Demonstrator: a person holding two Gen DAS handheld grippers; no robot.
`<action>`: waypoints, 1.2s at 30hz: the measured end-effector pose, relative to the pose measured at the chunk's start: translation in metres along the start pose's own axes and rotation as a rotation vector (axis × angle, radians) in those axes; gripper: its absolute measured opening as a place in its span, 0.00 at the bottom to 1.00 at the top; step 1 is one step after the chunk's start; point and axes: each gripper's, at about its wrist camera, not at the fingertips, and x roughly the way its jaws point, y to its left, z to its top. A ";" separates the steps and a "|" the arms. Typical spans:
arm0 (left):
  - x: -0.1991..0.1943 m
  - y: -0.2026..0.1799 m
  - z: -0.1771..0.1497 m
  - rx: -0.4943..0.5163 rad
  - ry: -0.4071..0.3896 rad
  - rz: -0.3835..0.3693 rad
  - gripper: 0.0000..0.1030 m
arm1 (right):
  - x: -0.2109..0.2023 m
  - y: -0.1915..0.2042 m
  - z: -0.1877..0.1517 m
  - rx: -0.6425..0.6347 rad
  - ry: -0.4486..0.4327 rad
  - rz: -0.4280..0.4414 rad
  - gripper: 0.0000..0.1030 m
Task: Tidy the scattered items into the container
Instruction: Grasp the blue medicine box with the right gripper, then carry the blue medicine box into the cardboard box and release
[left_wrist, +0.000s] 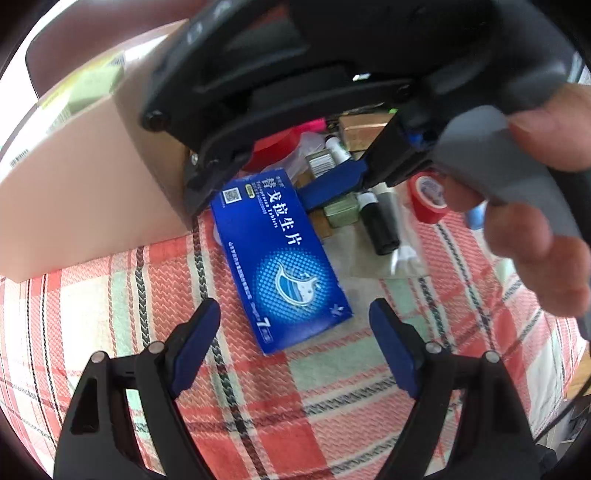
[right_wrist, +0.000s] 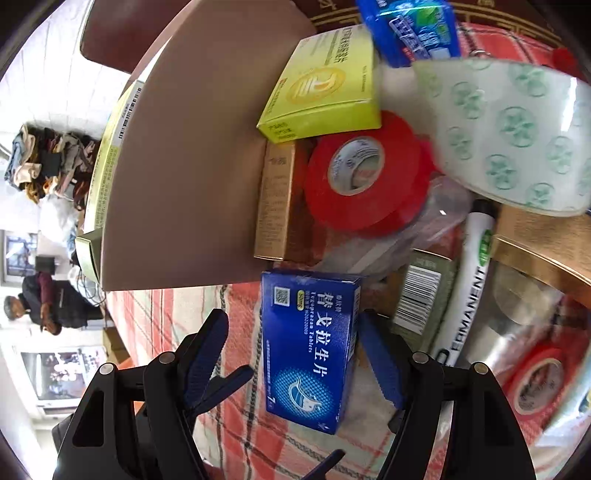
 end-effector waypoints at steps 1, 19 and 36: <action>0.002 0.002 0.000 -0.010 0.006 0.000 0.80 | 0.001 0.002 0.000 -0.013 0.003 -0.004 0.72; 0.001 0.029 -0.005 -0.133 -0.018 -0.071 0.63 | 0.011 0.009 -0.016 -0.091 0.020 -0.049 0.57; -0.091 0.045 -0.029 -0.080 -0.115 -0.062 0.62 | -0.046 0.037 -0.033 -0.117 -0.086 -0.031 0.47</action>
